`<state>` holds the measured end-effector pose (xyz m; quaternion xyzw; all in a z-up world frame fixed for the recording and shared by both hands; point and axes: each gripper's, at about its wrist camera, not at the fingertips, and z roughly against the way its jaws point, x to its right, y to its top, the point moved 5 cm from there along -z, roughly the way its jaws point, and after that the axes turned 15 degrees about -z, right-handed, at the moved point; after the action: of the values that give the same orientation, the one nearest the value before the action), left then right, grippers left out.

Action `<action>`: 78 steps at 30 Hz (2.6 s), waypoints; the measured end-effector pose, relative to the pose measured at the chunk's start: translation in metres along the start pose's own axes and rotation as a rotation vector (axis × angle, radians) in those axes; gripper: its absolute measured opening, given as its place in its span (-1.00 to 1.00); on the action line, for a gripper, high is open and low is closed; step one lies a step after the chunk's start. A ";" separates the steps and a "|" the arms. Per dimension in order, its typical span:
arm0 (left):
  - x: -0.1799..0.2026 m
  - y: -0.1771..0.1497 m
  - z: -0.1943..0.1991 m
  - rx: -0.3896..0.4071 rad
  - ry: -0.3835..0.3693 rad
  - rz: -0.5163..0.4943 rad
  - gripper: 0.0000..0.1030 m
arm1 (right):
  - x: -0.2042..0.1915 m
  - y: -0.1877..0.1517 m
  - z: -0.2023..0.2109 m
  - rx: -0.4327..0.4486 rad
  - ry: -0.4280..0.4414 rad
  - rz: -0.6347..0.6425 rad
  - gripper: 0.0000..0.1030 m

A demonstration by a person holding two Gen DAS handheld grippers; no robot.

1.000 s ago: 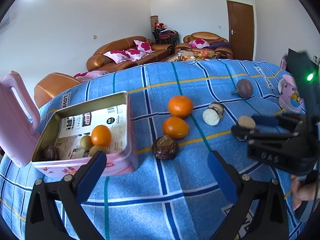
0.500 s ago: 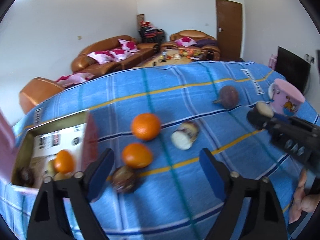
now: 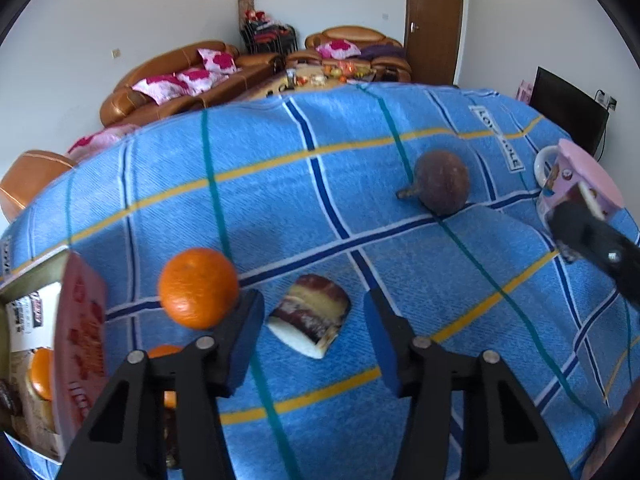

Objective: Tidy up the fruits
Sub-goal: 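Grasp the cork-topped jar with the right gripper while the left grasps a small labeled jar, then carry both jars over the open tin box with both grippers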

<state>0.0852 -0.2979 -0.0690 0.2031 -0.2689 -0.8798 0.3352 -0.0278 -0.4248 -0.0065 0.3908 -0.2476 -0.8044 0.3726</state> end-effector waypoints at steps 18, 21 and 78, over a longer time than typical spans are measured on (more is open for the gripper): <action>0.017 -0.002 0.033 0.105 0.065 -0.015 -0.14 | -0.002 0.003 0.010 0.110 -0.032 0.046 -0.28; 0.015 -0.010 0.049 0.131 0.081 0.008 -0.14 | -0.009 0.000 0.013 0.137 -0.026 0.088 -0.28; -0.178 -0.108 0.132 0.179 0.391 0.230 -0.14 | -0.188 -0.089 0.009 0.040 0.117 0.303 -0.28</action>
<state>0.0859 -0.0610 -0.0013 0.3664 -0.2970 -0.7525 0.4597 0.0069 -0.2220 0.0210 0.4026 -0.2976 -0.7096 0.4958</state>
